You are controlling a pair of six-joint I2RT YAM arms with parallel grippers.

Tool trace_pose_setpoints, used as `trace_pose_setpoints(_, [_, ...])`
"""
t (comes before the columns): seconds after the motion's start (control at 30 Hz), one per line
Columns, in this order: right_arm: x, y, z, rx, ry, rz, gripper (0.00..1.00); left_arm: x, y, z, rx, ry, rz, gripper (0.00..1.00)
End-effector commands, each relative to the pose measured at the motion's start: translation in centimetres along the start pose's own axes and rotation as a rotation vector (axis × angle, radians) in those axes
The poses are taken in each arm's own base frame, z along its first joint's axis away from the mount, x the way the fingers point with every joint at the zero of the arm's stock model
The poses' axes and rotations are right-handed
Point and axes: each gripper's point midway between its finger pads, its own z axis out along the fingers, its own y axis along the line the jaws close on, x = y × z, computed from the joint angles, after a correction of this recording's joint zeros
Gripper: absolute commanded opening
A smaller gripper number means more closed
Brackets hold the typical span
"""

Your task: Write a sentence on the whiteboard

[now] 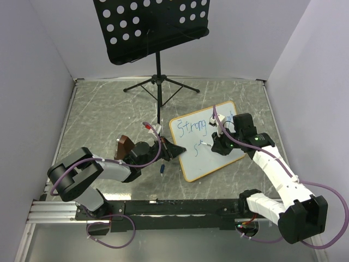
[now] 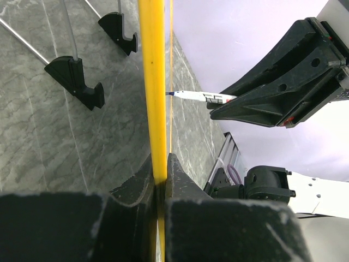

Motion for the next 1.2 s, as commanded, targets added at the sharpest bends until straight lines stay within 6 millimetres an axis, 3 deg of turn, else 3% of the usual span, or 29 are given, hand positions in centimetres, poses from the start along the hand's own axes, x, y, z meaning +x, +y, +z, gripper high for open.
trace_pose_setpoints(0.0, [-0.3, 0.0, -0.6, 0.002, -0.002, -0.038, 0.00, -2.3, -3.9, 0.1, 0.147, -0.078, 0.046, 0.01])
trace_pose_setpoints(0.37, [2.6, 1.1, -0.9, -0.042, 0.084, -0.058, 0.00, -2.3, -3.8, 0.1, 0.149, -0.079, 0.040, 0.01])
trace_pose_setpoints(0.53, [3.2, 0.6, -0.7, -0.017, 0.110, -0.049, 0.00, -2.2, -3.9, 0.1, 0.150, -0.077, 0.042, 0.01])
trace_pose_setpoints(0.73, [1.3, -0.6, -1.0, 0.052, 0.053, -0.020, 0.00, -2.3, -3.8, 0.0, 0.146, -0.079, 0.043, 0.01])
trace_pose_setpoints(0.97, [-1.1, -0.3, -2.1, 0.050, -0.038, -0.032, 0.00, -2.4, -3.9, -0.2, 0.147, -0.084, 0.046, 0.01])
trace_pose_setpoints(1.17, [-1.3, -0.8, -2.2, 0.067, -0.061, -0.009, 0.00, -2.4, -3.8, -0.4, 0.144, -0.087, 0.043, 0.01])
